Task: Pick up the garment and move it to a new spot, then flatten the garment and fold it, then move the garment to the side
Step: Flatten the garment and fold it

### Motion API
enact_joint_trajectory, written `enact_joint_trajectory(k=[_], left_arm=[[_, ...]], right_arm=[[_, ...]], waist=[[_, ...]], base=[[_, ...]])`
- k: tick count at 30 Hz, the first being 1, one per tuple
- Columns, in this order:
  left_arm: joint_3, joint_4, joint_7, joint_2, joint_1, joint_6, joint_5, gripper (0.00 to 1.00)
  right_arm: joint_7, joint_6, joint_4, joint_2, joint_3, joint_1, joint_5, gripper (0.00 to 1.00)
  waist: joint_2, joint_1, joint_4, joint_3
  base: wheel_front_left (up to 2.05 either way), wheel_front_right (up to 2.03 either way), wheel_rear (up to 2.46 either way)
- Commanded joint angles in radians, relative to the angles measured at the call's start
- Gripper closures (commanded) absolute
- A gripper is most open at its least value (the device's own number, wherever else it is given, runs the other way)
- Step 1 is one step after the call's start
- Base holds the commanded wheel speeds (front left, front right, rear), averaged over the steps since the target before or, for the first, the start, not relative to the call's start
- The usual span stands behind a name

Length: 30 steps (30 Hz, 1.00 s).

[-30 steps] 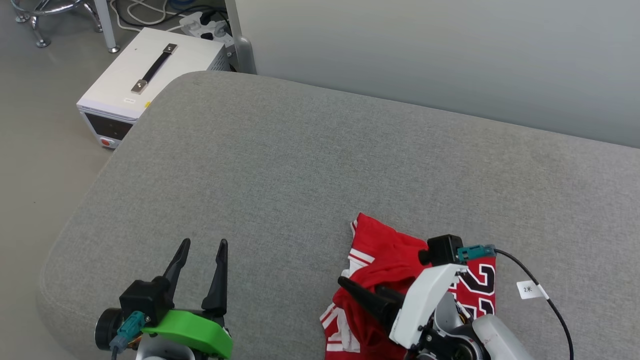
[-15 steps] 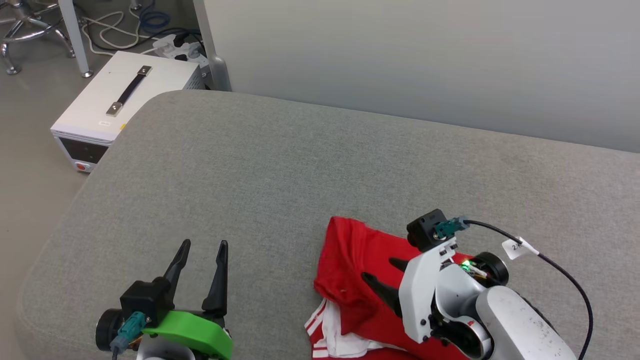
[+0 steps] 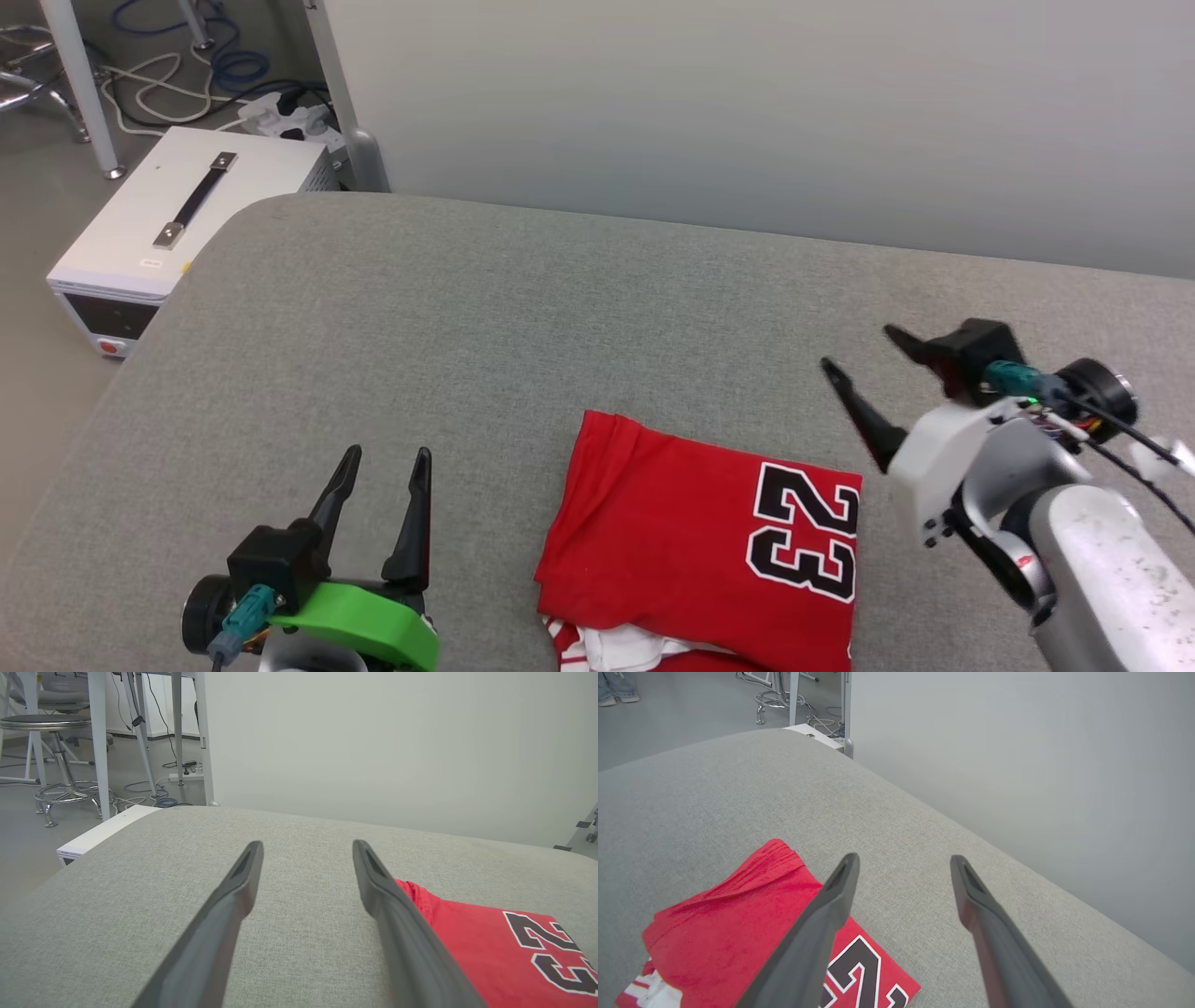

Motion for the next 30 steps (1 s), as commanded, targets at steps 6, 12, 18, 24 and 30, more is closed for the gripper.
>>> enact_joint_trajectory(k=[6, 12, 18, 24, 30], left_arm=[[0.005, -0.033, -0.006, -0.008, 0.013, -0.003, -0.009, 0.00], [0.003, -0.061, -0.006, -0.013, 0.020, -0.003, -0.004, 0.00], [0.008, -0.085, -0.006, -0.016, 0.031, -0.003, 0.006, 0.00], [0.005, -0.099, -0.006, -0.028, 0.044, -0.003, 0.021, 0.00], [-0.004, -0.096, -0.006, -0.034, 0.050, -0.003, 0.030, 0.00]], right_arm=[[-0.169, -0.001, -0.038, -0.015, -0.173, 0.095, -0.065, 0.00], [-0.291, -0.001, -0.087, 0.046, -0.331, 0.222, -0.085, 0.00], [-0.365, -0.001, -0.119, 0.135, -0.410, 0.324, -0.091, 0.00], [-0.402, -0.001, -0.092, 0.217, -0.431, 0.384, -0.101, 0.00], [-0.408, -0.001, -0.057, 0.229, -0.434, 0.387, -0.092, 0.00]], waist=[[0.0000, 0.0000, -0.041, 0.004], [0.0000, 0.0000, -0.063, 0.009], [0.0000, 0.0000, -0.079, 0.017], [0.0000, 0.0000, -0.082, 0.022], [0.0000, 0.0000, -0.079, 0.021]], base=[[0.00, 0.00, 0.00], [0.00, 0.00, 0.00], [0.00, 0.00, 0.00], [0.00, 0.00, 0.00], [0.00, 0.00, 0.00]])
